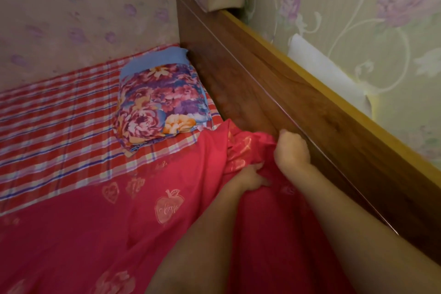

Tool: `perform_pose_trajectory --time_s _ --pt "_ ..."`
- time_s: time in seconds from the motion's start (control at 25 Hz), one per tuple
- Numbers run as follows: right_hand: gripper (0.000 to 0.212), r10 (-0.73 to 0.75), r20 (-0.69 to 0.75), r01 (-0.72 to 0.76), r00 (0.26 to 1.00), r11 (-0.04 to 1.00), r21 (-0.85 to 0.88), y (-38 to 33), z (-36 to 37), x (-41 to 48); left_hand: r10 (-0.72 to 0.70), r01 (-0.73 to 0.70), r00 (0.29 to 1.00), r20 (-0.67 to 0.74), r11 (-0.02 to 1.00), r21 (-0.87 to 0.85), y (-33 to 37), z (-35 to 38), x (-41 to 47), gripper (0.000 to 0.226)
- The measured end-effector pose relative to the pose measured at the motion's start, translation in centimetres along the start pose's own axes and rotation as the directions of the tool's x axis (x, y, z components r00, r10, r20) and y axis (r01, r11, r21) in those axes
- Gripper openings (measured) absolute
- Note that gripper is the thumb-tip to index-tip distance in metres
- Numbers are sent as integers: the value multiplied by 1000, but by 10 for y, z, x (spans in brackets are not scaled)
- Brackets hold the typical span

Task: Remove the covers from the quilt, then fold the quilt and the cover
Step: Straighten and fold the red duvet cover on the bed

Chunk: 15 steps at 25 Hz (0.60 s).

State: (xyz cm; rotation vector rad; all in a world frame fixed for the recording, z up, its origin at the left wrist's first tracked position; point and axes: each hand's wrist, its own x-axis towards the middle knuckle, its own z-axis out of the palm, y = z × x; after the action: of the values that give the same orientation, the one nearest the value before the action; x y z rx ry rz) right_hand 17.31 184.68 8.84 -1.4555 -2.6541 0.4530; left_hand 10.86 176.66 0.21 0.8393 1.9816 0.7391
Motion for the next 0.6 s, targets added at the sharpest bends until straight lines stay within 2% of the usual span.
perform_pose_trajectory --time_s 0.04,0.08,0.12,0.16,0.2,0.24,0.28,0.32,0.4,0.44,0.48,0.52,0.6 --pt "31 11 38 -10 999 999 -38 -3 2 5 28 -11 991 -131 991 133 -1 -9 -2 45" --pt "31 14 58 -10 998 998 -66 -8 1 9 69 5 941 -332 976 217 0 -20 -3 31" --pt "30 -6 50 10 999 997 -75 -15 -2 11 107 40 831 -545 967 251 0 -33 -6 26" --pt "29 -52 10 53 999 997 -54 -23 -3 13 126 106 716 -686 952 286 -4 -48 -9 35" --pt "28 -114 -42 114 993 993 3 -34 -2 17 82 229 664 -744 924 306 -12 -62 -11 55" --pt "28 -171 -83 178 982 980 93 -45 -1 22 -38 344 678 -734 899 271 -22 -75 -14 72" --pt "27 -209 -86 222 974 958 181 -56 2 28 -141 394 709 -691 892 222 -34 -90 -16 75" --pt "28 -224 -32 225 974 946 232 -67 7 35 -187 380 744 -642 908 175 -42 -103 -19 64" --pt "44 -195 220 165 956 976 145 -82 23 44 -115 230 740 -662 969 89 -46 -126 -28 36" --pt "53 -154 353 141 923 988 62 -84 34 44 -73 151 708 -702 987 50 -42 -138 -33 29" --pt "57 -130 426 137 896 990 14 -84 45 42 -46 85 675 -736 996 16 -36 -149 -39 25" --pt "55 -119 448 134 886 991 -3 -85 55 42 -23 27 655 -755 1000 -7 -30 -161 -45 24" --pt "39 -119 450 130 885 991 5 -89 63 45 4 -34 662 -750 999 -24 -20 -181 -56 21"
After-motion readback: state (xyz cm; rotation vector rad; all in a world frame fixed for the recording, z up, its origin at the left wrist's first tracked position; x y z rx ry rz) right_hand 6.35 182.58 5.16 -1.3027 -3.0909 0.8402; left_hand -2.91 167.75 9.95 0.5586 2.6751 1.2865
